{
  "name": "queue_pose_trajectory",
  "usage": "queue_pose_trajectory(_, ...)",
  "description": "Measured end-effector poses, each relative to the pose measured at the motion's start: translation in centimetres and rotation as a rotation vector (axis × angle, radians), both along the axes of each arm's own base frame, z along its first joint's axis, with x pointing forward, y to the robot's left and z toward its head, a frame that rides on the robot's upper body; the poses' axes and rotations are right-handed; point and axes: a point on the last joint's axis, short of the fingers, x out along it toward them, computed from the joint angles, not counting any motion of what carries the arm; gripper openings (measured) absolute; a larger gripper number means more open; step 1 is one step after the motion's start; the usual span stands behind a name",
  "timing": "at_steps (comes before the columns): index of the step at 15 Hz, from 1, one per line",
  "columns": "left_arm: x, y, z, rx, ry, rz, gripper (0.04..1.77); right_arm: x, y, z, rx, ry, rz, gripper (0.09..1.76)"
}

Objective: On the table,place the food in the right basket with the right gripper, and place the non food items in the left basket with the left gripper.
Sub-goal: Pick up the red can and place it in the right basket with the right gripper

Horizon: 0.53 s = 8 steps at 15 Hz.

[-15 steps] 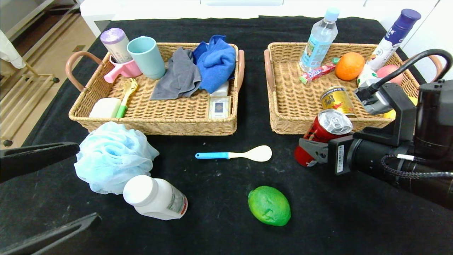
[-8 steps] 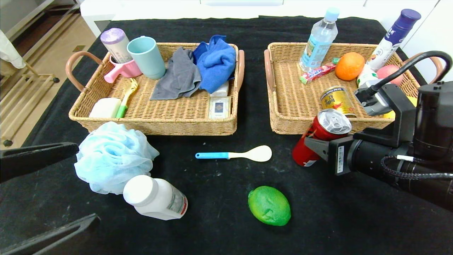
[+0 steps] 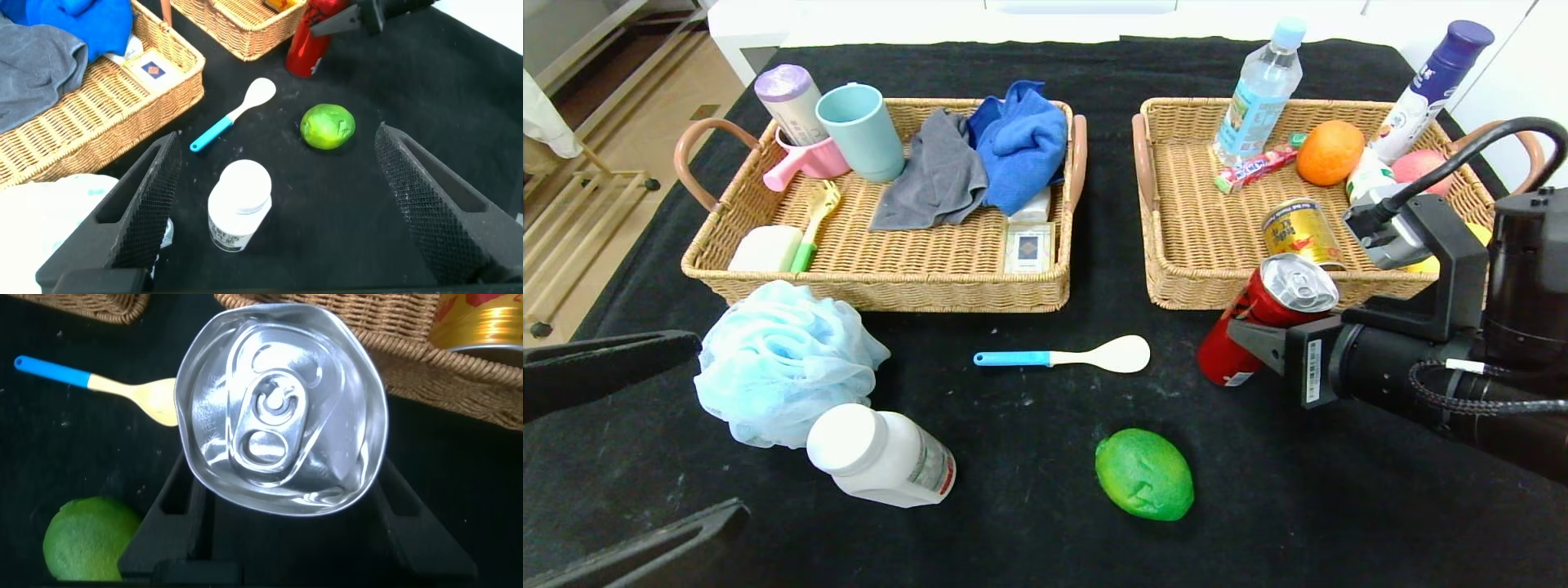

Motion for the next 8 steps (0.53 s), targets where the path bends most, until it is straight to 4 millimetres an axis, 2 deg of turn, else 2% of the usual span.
queue_pose_trajectory(4, 0.0, 0.0, -0.1, 0.01, -0.009, 0.0, 1.72, -1.3, -0.9, 1.1, -0.027, 0.013, 0.002, 0.99)
queue_pose_trajectory(8, 0.1, 0.0, -0.4, 0.018, -0.003, 0.0, 1.72, -2.9, -2.2, 4.2, -0.004, -0.027, -0.003, 0.99)
